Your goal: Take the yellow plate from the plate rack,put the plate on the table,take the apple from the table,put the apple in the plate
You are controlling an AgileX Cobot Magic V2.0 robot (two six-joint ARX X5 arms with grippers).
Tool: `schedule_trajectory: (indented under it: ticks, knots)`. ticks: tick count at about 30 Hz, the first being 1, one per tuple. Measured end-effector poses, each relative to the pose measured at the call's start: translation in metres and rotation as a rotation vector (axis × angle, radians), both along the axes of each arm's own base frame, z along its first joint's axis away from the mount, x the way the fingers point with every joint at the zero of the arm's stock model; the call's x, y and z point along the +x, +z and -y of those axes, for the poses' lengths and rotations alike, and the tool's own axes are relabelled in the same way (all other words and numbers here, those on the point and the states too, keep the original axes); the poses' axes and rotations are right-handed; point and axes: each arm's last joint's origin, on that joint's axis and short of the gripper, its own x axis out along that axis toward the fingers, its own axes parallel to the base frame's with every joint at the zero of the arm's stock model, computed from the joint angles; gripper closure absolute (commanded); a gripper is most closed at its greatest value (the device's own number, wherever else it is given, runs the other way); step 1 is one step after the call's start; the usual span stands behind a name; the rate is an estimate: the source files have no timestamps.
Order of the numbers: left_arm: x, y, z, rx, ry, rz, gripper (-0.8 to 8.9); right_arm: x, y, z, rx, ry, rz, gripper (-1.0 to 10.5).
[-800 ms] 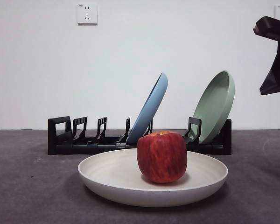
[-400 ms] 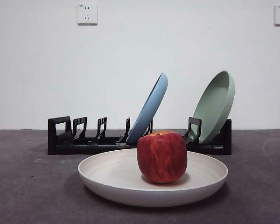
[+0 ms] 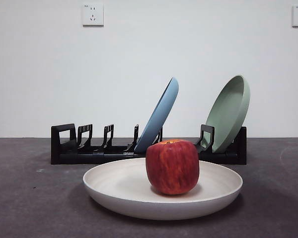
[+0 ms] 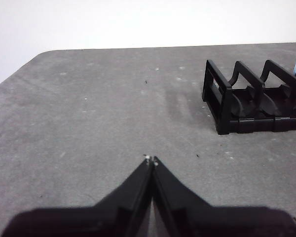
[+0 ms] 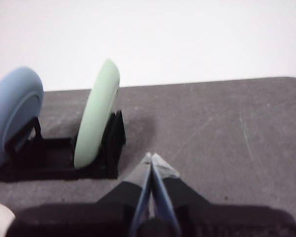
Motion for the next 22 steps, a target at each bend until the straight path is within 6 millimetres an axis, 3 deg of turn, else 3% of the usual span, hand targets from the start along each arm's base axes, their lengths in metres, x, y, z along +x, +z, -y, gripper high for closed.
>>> schedule_trajectory:
  ticks: [7, 22]
  knots:
    - [0.0, 0.0, 0.0, 0.0, 0.0, 0.0, 8.15, 0.004, -0.023, 0.0, -0.002, 0.001, -0.017, 9.5]
    - [0.0, 0.0, 0.0, 0.0, 0.0, 0.0, 8.15, 0.007, -0.044, -0.001, 0.028, -0.001, -0.095, 9.5]
